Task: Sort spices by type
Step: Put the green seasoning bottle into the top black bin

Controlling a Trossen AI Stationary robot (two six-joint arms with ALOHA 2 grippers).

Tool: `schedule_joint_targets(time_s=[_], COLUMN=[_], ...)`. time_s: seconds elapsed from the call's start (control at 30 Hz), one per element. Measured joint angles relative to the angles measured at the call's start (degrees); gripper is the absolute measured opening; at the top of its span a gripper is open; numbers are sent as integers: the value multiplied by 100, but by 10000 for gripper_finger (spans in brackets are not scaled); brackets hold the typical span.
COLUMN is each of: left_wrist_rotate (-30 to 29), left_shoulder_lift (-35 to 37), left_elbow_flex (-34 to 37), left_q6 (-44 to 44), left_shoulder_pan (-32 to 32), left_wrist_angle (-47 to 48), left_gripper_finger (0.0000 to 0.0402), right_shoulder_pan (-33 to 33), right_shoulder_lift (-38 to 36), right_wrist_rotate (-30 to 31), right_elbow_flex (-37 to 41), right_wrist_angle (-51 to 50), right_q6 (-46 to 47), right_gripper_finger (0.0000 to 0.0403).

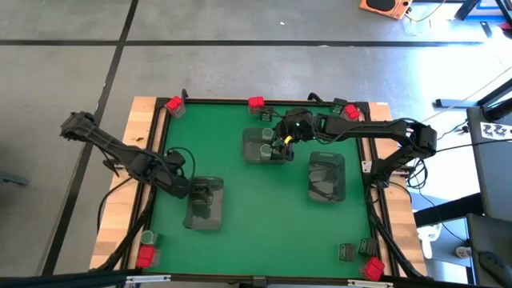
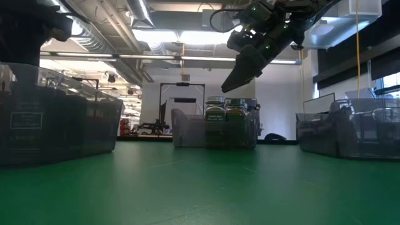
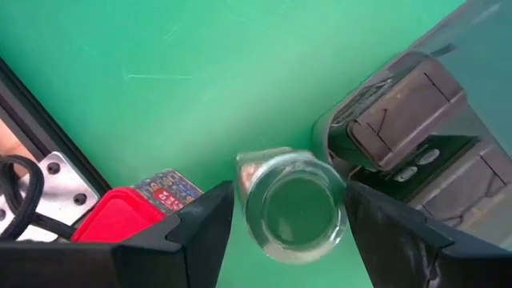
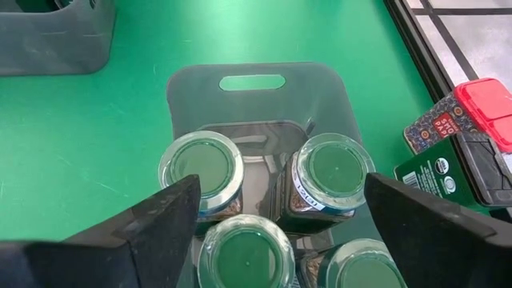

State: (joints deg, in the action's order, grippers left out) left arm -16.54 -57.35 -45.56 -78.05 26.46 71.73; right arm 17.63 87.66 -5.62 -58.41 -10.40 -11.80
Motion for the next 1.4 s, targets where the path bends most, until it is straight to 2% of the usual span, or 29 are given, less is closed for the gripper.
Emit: schedule_joint_targets(time_s=[0.2, 0.5, 0.67, 0.8, 1.07, 1.23, 1.4], left_wrist_rotate=[-3, -53, -285, 48, -44, 60, 804], left_shoulder_lift=[128, 97, 24, -17, 12, 5, 8], left_elbow_flex=[-31, 30, 277, 330, 319, 198, 46], left_q6=[-21, 17, -30, -197, -24, 601, 1954], left_shoulder_pan=[0, 2, -2, 11, -2, 19, 251], left_wrist_angle=[-25, -22, 134, 16, -65, -88, -430], left_gripper_finger=[239, 302, 306, 306, 306, 306, 306], right_shoulder_pan=[0, 0, 0, 0, 0, 2, 0], right_shoulder_lift=[0, 0, 0, 0, 0, 0, 0], right_wrist_rotate=[-1, -1, -1, -1, -1, -1, -1], right_elbow_flex=[0, 0, 0, 0, 0, 0, 0], right_wrist_angle=[3, 5, 7, 7, 49, 100, 94], right_q6=[-1, -2, -2, -2, -2, -2, -2], right_gripper_finger=[351, 351, 351, 351, 351, 351, 351])
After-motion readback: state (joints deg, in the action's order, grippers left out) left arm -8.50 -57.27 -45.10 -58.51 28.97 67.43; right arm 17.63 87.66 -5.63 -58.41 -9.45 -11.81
